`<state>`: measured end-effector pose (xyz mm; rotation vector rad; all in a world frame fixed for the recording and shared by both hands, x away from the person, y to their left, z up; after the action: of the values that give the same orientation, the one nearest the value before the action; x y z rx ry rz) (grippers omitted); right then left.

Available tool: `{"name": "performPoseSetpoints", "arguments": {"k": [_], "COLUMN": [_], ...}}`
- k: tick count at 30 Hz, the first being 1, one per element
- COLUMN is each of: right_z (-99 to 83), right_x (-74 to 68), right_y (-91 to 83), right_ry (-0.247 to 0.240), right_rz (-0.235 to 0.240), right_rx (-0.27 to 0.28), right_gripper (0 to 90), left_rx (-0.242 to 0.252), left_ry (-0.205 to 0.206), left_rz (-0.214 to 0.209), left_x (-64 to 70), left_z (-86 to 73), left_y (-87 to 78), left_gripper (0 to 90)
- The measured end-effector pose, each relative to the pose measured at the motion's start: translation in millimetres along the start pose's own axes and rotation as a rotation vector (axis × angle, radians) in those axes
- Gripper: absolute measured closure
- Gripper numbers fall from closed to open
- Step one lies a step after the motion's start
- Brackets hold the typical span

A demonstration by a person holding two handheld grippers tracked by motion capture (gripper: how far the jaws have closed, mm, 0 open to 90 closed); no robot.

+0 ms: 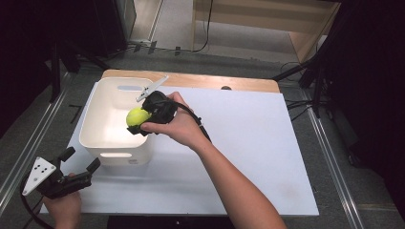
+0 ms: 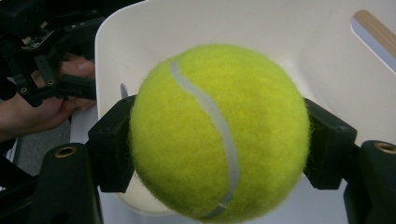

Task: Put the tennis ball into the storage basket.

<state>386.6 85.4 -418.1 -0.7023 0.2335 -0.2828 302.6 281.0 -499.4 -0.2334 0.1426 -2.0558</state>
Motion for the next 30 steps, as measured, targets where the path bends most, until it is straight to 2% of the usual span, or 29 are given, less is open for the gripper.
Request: {"name": "performPoseSetpoints", "arguments": {"k": [17, 22, 25, 29, 30], "right_z": [-1.1, -5.9, -8.8, -11.7, -12.4], "right_x": [-5.8, -4.4, -5.3, -3.6, -3.7], "right_y": [23.5, 27.5, 29.8, 32.4, 32.1], "right_ry": [-0.028, -0.016, -0.019, -0.026, -0.015], "right_rz": [0.017, 0.012, 0.024, 0.014, 0.013], "right_rx": [-0.035, -0.056, -0.068, -0.084, -0.089], "right_gripper": [24.0, 24.0, 24.0, 23.9, 23.8], "left_rx": [0.004, 0.005, 0.002, 0.002, 0.001], "left_ry": [-0.004, -0.006, -0.005, -0.005, -0.004], "left_rz": [-0.003, -0.006, -0.006, -0.006, -0.006], "left_x": [0.4, 0.5, 0.3, 0.5, 0.5], "left_z": [0.4, 0.4, 0.2, 0.2, 0.2], "left_y": [0.0, -0.1, 0.1, 0.3, 0.3], "left_gripper": [2.8, 2.8, 2.8, 2.9, 2.8]}}
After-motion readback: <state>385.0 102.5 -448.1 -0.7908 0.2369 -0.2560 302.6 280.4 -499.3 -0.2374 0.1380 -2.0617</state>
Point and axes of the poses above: each handheld gripper's, and its own axes: y roughly forward along the jaws, z roughly out of its top, x roughly to its right, the point moved 9 cm from there along y, roughly forward along the jaws, and after that the axes turned 1 degree about -z, right-handed, at the moved point
